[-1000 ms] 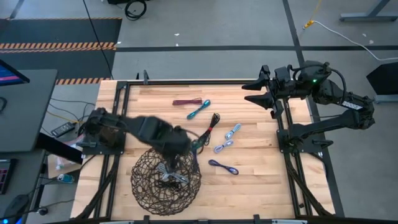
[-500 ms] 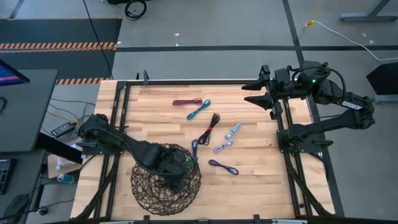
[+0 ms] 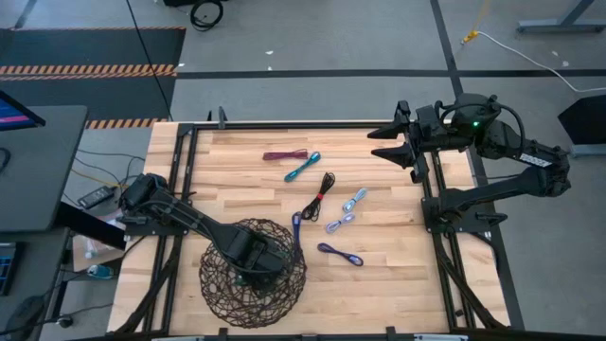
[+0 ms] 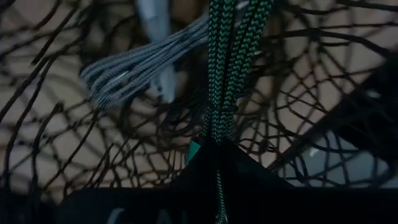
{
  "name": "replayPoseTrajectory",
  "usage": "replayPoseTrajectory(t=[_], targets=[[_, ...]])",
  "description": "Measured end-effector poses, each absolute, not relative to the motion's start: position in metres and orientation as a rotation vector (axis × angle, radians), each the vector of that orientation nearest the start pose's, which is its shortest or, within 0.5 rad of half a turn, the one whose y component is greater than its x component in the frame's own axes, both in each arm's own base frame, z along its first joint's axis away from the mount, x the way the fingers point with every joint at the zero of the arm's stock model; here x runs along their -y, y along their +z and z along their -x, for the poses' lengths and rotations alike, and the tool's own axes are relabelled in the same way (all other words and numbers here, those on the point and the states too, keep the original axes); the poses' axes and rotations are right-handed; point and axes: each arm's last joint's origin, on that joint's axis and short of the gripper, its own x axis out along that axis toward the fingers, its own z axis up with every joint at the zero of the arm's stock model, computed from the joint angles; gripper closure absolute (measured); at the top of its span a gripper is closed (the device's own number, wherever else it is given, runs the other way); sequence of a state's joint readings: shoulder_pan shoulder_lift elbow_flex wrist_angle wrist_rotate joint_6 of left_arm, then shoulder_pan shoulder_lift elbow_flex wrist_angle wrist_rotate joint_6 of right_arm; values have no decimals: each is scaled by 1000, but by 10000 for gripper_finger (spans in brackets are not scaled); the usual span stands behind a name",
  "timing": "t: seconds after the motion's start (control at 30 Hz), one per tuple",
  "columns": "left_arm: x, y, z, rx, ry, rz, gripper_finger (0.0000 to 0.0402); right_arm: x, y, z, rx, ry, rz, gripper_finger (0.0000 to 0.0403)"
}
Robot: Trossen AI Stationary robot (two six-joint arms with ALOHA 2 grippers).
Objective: Pick and place USB-C Cables
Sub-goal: Put the green charger cable into the wire basket
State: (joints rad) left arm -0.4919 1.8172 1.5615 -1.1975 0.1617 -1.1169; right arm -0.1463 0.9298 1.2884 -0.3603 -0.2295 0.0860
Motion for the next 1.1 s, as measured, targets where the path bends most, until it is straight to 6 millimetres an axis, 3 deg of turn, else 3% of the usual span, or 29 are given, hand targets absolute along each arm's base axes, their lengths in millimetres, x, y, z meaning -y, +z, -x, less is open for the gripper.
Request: replayPoseTrajectory(t=[0.23, 0.43, 0.83, 1.1], targets=[[176, 262, -315, -1442, 103, 522, 397, 18, 457, -166, -5, 77, -86, 199], [180, 262, -311, -1453, 21, 432, 397, 19, 457, -166, -4, 57, -86, 199], [173, 261, -312, -1474, 53, 437, 390, 19, 457, -166, -4, 57, -86, 199], [173, 261, -312, -1475, 61, 447, 364, 19, 457, -166, -4, 57, -86, 199]])
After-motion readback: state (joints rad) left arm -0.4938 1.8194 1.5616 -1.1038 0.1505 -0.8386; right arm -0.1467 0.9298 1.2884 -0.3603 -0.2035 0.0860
